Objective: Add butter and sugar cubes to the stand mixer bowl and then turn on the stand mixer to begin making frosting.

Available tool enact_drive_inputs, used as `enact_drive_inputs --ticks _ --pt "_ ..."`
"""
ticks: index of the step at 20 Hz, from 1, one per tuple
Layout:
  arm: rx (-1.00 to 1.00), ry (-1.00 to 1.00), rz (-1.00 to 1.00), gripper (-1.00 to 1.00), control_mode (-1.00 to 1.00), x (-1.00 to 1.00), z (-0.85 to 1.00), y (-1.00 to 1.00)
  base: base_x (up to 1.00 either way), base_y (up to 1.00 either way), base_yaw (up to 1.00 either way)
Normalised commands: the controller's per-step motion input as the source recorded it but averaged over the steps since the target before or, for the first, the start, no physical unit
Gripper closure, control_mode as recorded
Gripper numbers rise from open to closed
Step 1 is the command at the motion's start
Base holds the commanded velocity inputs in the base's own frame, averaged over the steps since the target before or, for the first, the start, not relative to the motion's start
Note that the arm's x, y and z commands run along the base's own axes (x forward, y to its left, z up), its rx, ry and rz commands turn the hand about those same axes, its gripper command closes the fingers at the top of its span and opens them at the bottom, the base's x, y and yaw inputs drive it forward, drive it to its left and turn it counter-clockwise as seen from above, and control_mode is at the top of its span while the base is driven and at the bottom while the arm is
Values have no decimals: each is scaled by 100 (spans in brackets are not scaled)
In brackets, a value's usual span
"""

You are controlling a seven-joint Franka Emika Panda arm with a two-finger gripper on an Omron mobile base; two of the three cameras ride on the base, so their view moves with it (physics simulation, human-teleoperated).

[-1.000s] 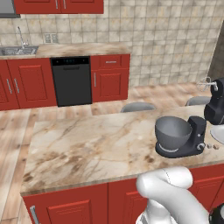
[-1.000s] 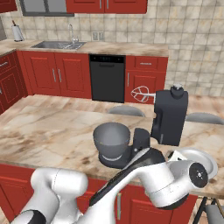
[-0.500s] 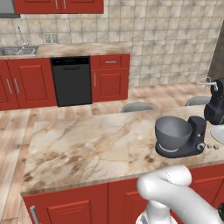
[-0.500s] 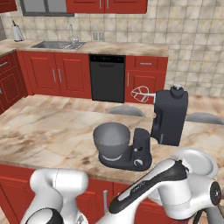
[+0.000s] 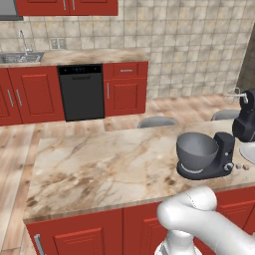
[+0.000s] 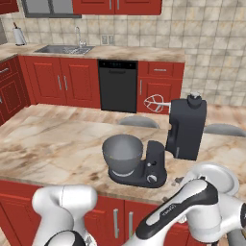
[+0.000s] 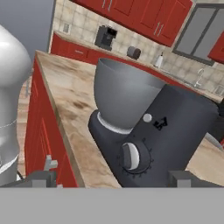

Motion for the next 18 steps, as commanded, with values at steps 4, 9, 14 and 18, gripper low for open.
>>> enact_drive_inputs --ticks 4,9,14,18 --pt "1 5 4 -100 -100 27 -1 0 0 0 0" --pt "0 6 7 -100 -100 18 -9 0 0 0 0" --pt "0 8 6 -100 -100 9 -14 0 0 0 0" --pt "0 5 5 -100 -100 8 -12 0 0 0 0"
